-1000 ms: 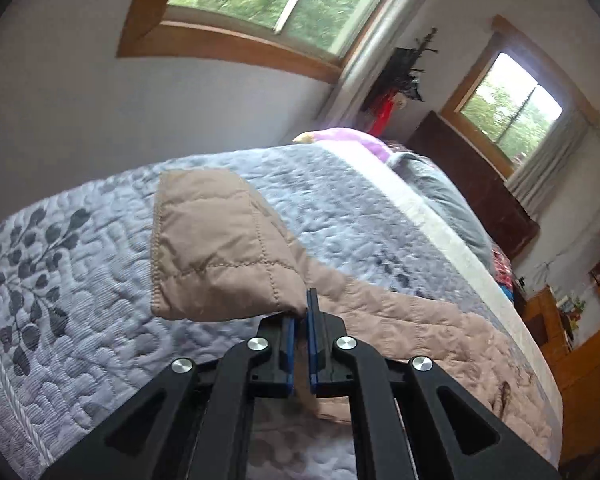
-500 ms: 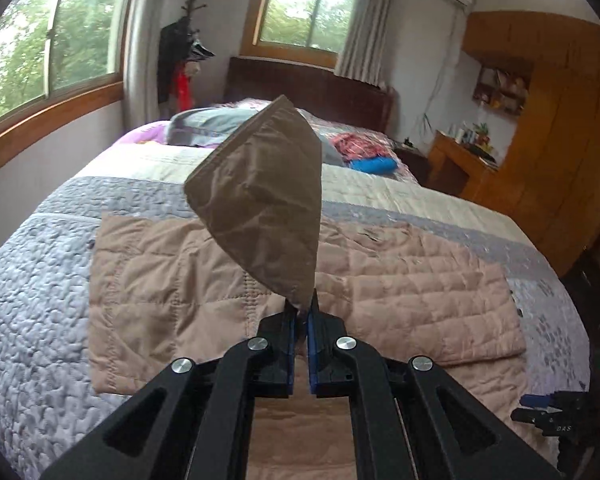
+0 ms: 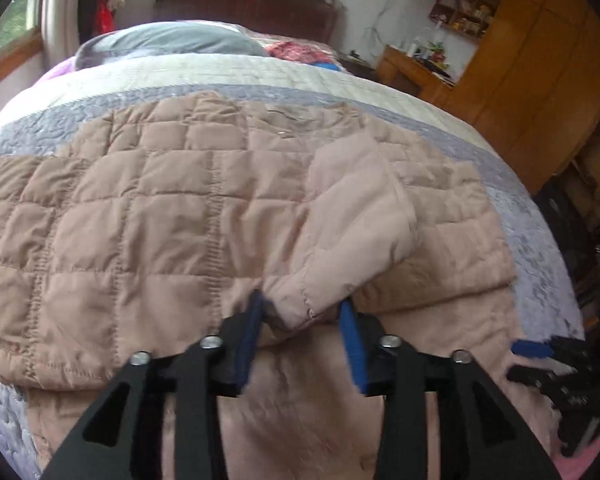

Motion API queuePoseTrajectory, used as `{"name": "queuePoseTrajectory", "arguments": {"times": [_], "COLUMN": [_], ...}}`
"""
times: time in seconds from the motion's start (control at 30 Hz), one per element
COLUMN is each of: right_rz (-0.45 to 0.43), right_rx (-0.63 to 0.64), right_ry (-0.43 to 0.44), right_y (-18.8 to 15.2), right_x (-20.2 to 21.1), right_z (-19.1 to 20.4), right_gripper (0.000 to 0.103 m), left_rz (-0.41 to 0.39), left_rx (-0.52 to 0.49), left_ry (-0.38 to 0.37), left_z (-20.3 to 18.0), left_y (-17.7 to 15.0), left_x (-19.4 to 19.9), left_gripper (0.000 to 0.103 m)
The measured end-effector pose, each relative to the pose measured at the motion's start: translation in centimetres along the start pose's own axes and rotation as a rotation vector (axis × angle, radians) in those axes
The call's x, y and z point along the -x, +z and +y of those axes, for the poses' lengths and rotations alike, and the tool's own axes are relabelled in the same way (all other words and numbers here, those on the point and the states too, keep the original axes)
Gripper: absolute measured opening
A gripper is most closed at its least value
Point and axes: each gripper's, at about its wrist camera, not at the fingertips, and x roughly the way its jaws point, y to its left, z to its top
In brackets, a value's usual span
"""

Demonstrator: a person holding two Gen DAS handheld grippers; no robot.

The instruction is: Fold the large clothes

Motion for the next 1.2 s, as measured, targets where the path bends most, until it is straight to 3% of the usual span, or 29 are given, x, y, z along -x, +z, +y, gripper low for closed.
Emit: {"name": "queuePoseTrajectory", "arguments": {"times": [0.07,0.13,0.23,0.33,0.43,0.5,0.7,0.8,0.87,0.9,1.0,1.07,1.2], "right_rz": [-0.005,-0.009,-0.014,0.0,0.029,0.045,0.142,0.183,0.189,0.187,0.093,0.023,-0.107], "right_rx": [0.007,0.02,0.046,0.044,0.039,0.041,0.017,-0.019,-0.027,-0.027,0.036,0.06,0.083], "right_ry": [-0.001,0.025,0.076,0.152,0.203,0.202,0.183,0.209,0.234,0.263,0.254,0.247,0.171], "right_y": [0.7,1.7,3.9,6.6,9.7,11.3,14.9,16.0,16.1,16.2,15.9,16.0,15.9], "right_x": [0.2,0.7,1.0,0.6,-1.0,-2.1,-7.1,-9.6,-10.3,-10.1,-6.8,-3.7,2.3], "right_z": [0.6,1.5,3.5,5.6,7.5,8.4,9.9,10.0,10.0,10.1,10.7,10.6,9.0], "right_gripper": [0.06,0.06,0.06,0.058,0.054,0.053,0.052,0.032,0.008,0.007,0.005,0.005,0.005], "left_rz": [-0.011,-0.039,-0.087,-0.037,0.022,0.059,0.038,0.035,0.036,0.032,-0.032,-0.08,-0.096], "left_rx": [0.001,0.009,0.023,0.086,0.126,0.144,0.103,0.103,0.108,0.116,0.131,0.114,0.095], "left_ry": [-0.084,-0.1,0.074,0.251,0.311,0.297,0.321,0.313,0.307,0.3,0.25,0.262,0.238], "left_z": [0.3,1.2,3.6,7.7,10.8,12.0,11.8,11.7,11.7,11.7,11.2,10.4,9.0], "left_y": [-0.6,-1.0,-0.4,0.4,0.5,0.0,-0.9,-1.0,-0.9,-0.6,0.3,1.3,2.6], "left_x": [2.2,5.0,7.6,7.4,5.7,4.4,3.2,3.4,3.6,4.0,6.2,7.5,7.5], "left_gripper": [0.051,0.052,0.053,0.053,0.052,0.051,0.052,0.052,0.052,0.052,0.052,0.052,0.052]}}
